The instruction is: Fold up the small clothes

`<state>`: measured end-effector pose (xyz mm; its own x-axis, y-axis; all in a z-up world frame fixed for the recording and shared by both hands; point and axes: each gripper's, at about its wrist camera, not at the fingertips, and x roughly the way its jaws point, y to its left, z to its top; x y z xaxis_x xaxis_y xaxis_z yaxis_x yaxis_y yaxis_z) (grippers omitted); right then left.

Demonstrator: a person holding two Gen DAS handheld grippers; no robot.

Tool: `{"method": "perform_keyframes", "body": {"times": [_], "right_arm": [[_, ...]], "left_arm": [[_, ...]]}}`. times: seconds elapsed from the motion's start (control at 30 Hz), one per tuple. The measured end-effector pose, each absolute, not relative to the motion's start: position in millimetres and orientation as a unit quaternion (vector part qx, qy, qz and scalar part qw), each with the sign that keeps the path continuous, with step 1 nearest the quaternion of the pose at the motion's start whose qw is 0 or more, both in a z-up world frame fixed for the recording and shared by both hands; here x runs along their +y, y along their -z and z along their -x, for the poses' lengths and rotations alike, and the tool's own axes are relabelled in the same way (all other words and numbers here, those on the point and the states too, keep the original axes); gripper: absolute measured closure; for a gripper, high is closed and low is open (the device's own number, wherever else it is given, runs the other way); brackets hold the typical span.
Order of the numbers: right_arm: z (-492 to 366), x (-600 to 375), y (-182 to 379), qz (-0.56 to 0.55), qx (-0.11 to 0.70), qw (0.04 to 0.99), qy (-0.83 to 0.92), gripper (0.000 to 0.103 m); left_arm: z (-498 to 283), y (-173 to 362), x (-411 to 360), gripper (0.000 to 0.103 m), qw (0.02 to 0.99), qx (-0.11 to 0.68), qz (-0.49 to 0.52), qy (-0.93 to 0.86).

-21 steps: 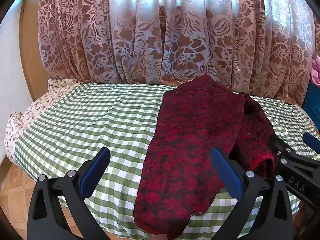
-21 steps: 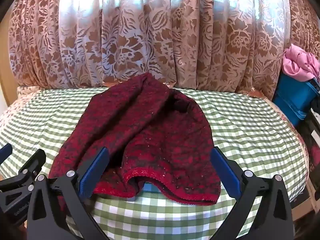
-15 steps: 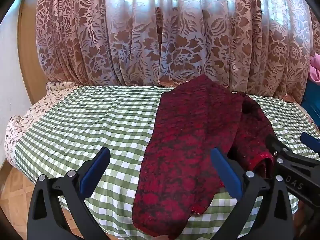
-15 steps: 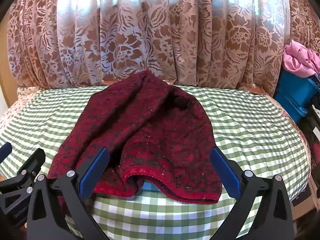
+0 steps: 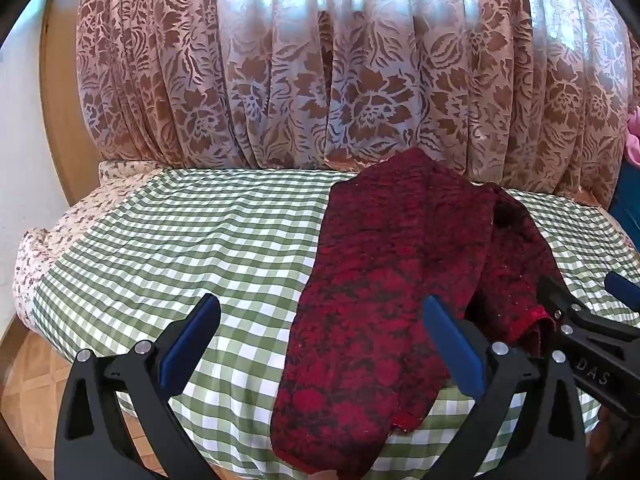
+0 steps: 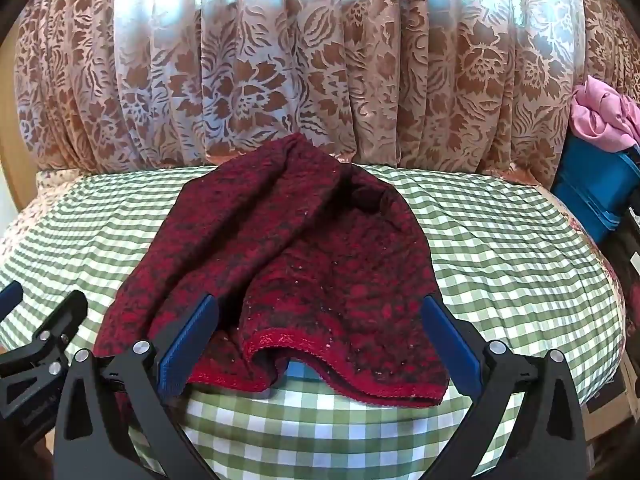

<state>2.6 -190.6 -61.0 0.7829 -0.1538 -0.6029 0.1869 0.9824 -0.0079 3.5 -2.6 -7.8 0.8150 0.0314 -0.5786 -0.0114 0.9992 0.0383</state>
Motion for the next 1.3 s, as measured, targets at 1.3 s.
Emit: {"method": "perform_keyframes", "body": {"times": [1.3], "right_arm": [[0.5, -187.1, 62.6, -0.033, 0.320, 0.945, 0.065, 0.003]], "left_arm": [[-3.4, 9.3, 15.3, 0.002, 0.949, 0.314, 0.001, -0.036]]}}
